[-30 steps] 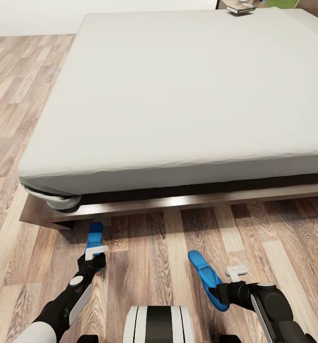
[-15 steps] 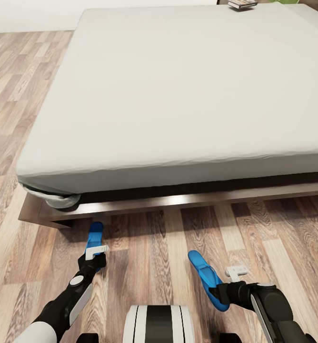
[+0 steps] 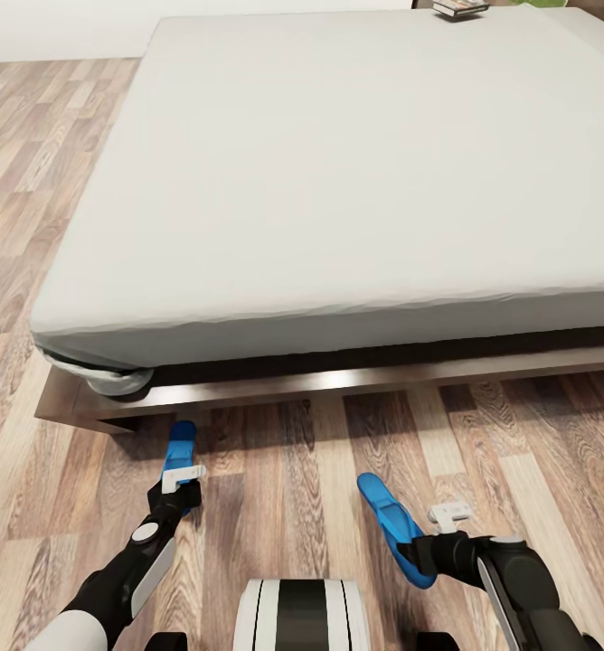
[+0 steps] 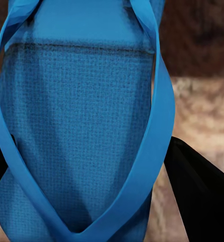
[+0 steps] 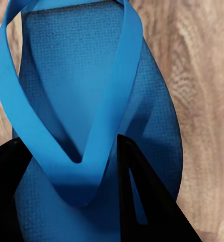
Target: In the bedroom, move the book from the bed onto either nightstand, and place the two sandals side by side next to the bed.
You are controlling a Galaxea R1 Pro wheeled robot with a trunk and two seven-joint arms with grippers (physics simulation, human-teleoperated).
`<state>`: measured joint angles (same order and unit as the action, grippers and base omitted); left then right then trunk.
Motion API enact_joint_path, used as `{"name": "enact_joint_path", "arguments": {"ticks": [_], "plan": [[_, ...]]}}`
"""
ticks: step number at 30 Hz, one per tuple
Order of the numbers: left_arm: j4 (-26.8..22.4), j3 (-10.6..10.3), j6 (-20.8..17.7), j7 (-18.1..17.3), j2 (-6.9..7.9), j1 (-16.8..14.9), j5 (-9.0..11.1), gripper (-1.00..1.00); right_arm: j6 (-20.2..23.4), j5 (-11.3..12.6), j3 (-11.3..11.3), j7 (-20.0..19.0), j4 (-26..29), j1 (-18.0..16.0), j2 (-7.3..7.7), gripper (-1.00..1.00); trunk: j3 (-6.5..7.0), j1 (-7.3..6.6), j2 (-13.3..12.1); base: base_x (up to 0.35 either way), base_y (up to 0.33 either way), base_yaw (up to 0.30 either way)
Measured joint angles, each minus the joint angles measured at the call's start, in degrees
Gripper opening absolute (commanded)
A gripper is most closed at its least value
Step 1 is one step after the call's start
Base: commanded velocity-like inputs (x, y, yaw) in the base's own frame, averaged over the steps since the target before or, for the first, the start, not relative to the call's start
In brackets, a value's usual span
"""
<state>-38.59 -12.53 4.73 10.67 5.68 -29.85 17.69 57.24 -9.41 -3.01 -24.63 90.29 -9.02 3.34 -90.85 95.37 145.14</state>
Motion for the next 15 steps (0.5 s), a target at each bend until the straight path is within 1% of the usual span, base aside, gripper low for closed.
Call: {"name": "enact_joint_path", "arguments": {"ticks": [6,10,15], "plan": [[0.00,-0.01,-0.01,0.04,0.02,0.00,0.00,-1.00,-0.21,0.04,-0.21,-1.72,0.28,1.00,0.00,-1.00,0.00,0.00,0.00,0.000,0.000,0.000],[0.00,-0.01,-0.01,0.08,-0.04,0.00,0.00,-1.00,-0.50,0.03,-2.09,-3.82,0.34,1.27,0.00,-1.00,0.00,0.00,0.00,0.000,0.000,0.000],[0.00,-0.03,0.00,0.15,-0.09,0.00,0.00,-1.00,-0.64,0.08,-2.86,-5.92,0.35,1.36,0.00,-1.00,0.00,0.00,0.00,0.000,0.000,0.000]]}}
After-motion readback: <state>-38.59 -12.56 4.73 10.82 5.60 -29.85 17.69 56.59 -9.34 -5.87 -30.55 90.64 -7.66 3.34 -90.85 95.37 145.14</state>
